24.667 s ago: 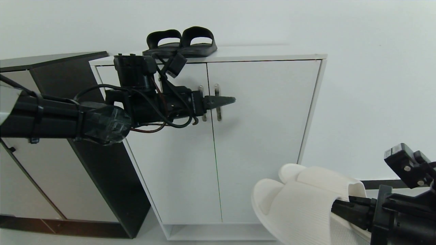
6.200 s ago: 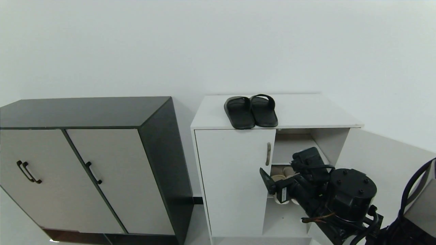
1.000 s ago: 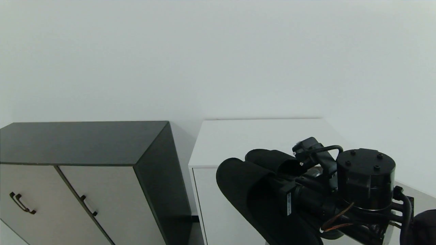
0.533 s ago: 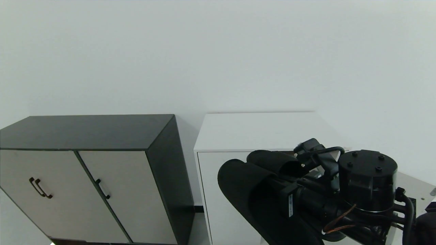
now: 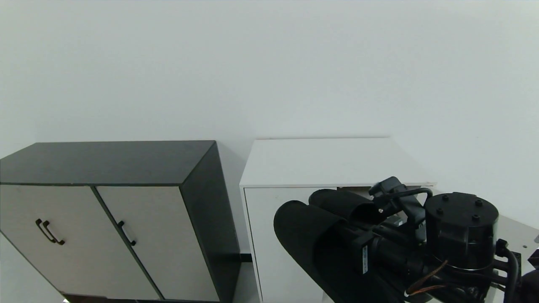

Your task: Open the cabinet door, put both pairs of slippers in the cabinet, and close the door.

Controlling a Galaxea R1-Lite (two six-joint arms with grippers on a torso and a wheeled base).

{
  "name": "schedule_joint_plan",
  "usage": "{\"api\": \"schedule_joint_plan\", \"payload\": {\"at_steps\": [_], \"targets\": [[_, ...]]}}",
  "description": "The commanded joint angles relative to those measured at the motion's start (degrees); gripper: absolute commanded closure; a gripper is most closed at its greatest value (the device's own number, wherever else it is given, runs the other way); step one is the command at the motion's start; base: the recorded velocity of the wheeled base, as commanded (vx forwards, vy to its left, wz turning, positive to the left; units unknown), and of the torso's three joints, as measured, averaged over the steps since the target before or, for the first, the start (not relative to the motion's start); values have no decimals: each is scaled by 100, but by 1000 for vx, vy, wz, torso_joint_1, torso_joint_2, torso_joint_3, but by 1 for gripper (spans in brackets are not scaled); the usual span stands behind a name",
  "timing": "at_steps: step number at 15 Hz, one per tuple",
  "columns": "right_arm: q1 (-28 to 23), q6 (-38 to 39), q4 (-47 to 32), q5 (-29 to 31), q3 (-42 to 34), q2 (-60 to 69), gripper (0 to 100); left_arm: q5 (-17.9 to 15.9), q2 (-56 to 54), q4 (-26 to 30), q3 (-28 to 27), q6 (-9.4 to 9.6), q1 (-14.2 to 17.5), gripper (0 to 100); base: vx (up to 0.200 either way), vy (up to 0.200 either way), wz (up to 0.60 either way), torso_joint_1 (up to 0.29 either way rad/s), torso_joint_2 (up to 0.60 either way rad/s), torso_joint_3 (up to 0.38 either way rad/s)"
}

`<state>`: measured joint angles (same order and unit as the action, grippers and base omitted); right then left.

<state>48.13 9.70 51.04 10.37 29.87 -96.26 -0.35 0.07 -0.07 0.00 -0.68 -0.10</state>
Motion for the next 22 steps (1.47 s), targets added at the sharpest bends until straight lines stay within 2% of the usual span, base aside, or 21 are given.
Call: {"api": "schedule_joint_plan", "payload": {"at_steps": [1,12,22], "targets": [[4,-4,11,-9,-7,-42,100,0,1,-1,0,-2,1,100,0,-200,0,2,-2,7],[-40,-4,20,26,-16,-60,100,-26,1,-1,0,16,1,100,0,-200,0,2,3,3],[-199,146,424,8,-69,-271,100,-26,1,-1,0,16,1,100,0,0,0,0,0,0]]}}
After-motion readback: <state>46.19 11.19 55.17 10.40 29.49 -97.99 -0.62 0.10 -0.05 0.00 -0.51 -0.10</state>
